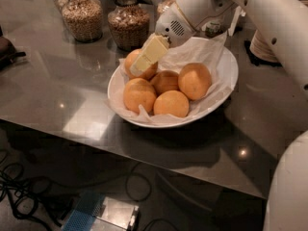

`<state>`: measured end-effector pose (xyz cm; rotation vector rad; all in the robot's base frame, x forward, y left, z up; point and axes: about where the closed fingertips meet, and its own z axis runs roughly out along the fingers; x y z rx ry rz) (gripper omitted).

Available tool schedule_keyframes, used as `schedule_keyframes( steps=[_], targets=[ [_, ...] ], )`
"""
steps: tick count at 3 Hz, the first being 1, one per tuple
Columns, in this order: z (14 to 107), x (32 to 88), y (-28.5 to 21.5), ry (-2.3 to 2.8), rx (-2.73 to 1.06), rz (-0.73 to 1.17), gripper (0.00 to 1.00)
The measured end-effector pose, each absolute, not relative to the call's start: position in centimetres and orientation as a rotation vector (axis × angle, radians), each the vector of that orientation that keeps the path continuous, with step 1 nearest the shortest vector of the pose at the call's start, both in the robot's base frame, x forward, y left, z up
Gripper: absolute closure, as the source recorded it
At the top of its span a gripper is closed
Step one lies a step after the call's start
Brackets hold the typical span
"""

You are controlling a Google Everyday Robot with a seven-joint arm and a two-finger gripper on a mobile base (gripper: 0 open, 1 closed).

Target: Pick orange from white bowl

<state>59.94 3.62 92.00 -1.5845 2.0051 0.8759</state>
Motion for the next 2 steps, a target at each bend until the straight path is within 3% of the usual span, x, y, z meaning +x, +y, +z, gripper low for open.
schedule_keyframes(
  steps=[2],
  targets=[
    [90.3,58.6,4.3,2.163,-1.401,0.91,0.17]
  ],
)
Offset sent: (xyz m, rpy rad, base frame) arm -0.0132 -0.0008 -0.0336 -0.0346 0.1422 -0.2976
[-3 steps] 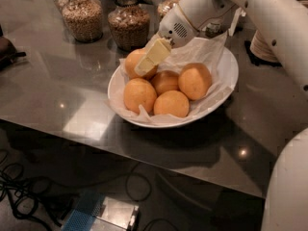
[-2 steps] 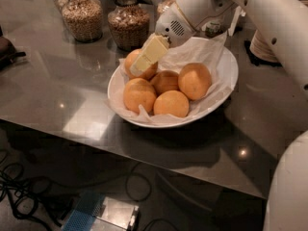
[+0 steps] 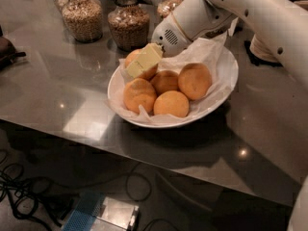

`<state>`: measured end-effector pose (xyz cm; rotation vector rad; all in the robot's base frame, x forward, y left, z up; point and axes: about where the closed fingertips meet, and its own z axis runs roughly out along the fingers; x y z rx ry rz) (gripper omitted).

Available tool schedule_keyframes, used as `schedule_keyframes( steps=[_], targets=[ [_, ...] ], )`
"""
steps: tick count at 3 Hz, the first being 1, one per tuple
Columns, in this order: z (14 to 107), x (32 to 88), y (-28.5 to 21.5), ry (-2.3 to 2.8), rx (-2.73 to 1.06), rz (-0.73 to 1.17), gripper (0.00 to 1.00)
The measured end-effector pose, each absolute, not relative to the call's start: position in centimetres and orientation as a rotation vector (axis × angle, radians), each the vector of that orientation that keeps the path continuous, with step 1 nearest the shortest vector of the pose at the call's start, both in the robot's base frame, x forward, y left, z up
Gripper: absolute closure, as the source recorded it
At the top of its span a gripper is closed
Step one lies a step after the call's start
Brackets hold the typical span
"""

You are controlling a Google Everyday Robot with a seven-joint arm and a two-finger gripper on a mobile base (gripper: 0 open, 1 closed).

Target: Pick orange from white bowl

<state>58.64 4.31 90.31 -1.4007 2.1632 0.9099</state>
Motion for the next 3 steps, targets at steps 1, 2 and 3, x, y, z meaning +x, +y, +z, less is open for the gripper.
schedule_keyframes(
  steps=[1,2,3],
  targets=[
    [89.0,58.7,3.7,2.276,-1.254,0.845,0.15],
    [87.9,58.6,2.9,2.364,-1.128,0.792,0.12],
    [88.2,58.9,2.6,2.376,-1.055,0.746,0.11]
  ],
)
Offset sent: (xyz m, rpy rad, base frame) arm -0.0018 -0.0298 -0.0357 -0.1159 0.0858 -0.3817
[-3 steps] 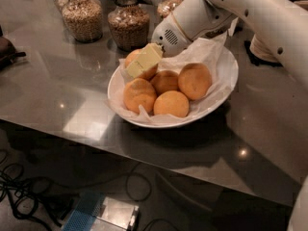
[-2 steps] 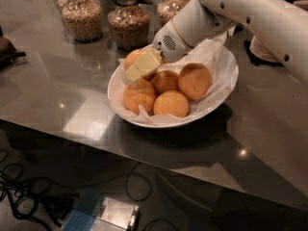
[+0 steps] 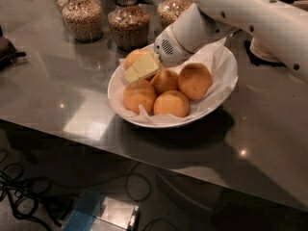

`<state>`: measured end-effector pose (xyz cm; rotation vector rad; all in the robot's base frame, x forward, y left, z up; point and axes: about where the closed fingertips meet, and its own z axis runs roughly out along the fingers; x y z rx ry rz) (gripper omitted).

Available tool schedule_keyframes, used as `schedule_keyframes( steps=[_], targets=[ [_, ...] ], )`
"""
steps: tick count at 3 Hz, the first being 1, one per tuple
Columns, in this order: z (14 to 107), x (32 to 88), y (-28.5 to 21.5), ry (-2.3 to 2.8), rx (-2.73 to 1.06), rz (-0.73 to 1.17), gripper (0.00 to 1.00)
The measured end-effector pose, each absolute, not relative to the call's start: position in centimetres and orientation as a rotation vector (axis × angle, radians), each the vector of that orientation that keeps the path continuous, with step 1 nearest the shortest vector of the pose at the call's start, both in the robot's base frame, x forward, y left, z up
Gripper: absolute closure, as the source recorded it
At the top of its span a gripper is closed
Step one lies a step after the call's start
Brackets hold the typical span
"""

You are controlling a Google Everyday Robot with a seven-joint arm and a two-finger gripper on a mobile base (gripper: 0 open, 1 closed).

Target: Pick orange from white bowl

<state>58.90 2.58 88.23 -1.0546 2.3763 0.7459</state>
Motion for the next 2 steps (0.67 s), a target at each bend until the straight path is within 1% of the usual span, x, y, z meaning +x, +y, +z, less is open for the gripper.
schedule_keyframes(
  steps=[2],
  targets=[
    [94.3,61.2,3.9,2.196,-1.077,0.564,0.13]
  ],
)
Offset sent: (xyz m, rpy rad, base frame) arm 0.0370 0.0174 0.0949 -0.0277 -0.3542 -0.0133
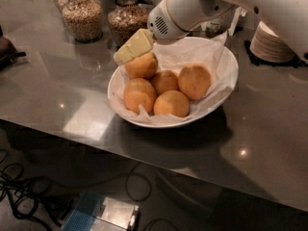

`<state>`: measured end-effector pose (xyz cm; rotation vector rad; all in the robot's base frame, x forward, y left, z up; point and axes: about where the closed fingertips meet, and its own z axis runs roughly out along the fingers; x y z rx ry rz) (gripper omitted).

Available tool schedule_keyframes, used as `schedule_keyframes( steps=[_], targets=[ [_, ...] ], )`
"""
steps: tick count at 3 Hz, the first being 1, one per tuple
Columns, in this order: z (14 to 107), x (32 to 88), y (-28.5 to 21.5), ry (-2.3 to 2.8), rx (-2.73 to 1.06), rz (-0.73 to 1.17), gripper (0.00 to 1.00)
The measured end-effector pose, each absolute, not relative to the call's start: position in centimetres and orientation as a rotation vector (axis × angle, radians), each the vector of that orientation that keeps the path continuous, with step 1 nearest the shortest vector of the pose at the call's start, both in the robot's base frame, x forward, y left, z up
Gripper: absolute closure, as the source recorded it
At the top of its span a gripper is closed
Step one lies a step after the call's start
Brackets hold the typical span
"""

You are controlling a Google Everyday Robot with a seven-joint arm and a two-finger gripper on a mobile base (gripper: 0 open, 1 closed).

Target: Pick orange from white bowl

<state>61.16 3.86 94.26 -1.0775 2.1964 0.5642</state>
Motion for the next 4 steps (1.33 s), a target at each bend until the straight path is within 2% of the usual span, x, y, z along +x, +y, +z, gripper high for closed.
schedule_keyframes(
  steps=[1,4],
  targets=[
    [94.9,61.8,4.3,2.181,-1.09,0.509,0.12],
    [89.6,63.1,1.7,2.351,-1.013,0.372,0.13]
  ],
)
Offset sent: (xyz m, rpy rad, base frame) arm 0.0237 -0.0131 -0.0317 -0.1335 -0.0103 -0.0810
